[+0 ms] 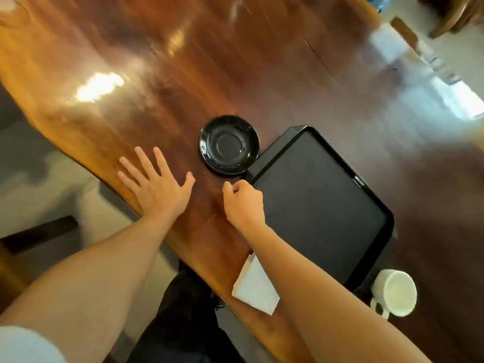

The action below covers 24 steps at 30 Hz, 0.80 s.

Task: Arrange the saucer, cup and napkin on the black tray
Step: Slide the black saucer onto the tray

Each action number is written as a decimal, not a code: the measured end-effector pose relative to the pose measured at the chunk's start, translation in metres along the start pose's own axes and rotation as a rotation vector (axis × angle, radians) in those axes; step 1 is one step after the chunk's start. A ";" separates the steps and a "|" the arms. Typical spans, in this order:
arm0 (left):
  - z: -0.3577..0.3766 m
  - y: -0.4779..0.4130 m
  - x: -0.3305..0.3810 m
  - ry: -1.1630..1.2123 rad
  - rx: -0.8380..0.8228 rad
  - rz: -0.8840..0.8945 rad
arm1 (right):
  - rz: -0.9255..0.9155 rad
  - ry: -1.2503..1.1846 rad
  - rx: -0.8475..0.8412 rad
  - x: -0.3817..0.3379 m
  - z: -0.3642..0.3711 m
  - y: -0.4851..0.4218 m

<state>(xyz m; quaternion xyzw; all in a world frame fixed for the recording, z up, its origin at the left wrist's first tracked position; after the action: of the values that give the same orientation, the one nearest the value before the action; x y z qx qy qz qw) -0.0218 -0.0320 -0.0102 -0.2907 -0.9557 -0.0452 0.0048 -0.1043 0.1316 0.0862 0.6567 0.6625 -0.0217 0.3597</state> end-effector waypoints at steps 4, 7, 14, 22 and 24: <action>0.001 -0.005 0.000 -0.039 0.099 -0.023 | 0.483 -0.485 -0.128 -0.004 0.039 -0.009; 0.002 -0.004 -0.002 -0.002 0.116 -0.022 | 0.655 -0.784 -0.151 -0.007 0.056 -0.013; -0.003 -0.004 0.000 -0.007 0.100 -0.063 | 0.845 -1.177 -0.086 -0.018 0.062 -0.030; -0.002 -0.004 0.000 -0.009 0.128 -0.064 | 0.841 -1.099 -0.094 -0.018 0.063 -0.046; -0.001 -0.004 0.000 -0.017 0.133 -0.060 | 0.810 -1.058 -0.131 -0.018 0.063 -0.046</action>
<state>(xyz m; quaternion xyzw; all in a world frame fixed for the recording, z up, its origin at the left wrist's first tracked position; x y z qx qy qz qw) -0.0237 -0.0357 -0.0098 -0.2615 -0.9649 0.0207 0.0148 -0.1189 0.0784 0.0283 0.7313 0.0980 -0.1639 0.6548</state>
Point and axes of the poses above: each hand's wrist, its own y-axis away from the middle knuckle, its own z-axis out of the palm, x = y × z, the point moved 4 cm from there along -y, towards the middle knuckle, and after that the axes turned 10 degrees about x, right-handed, at the moved point
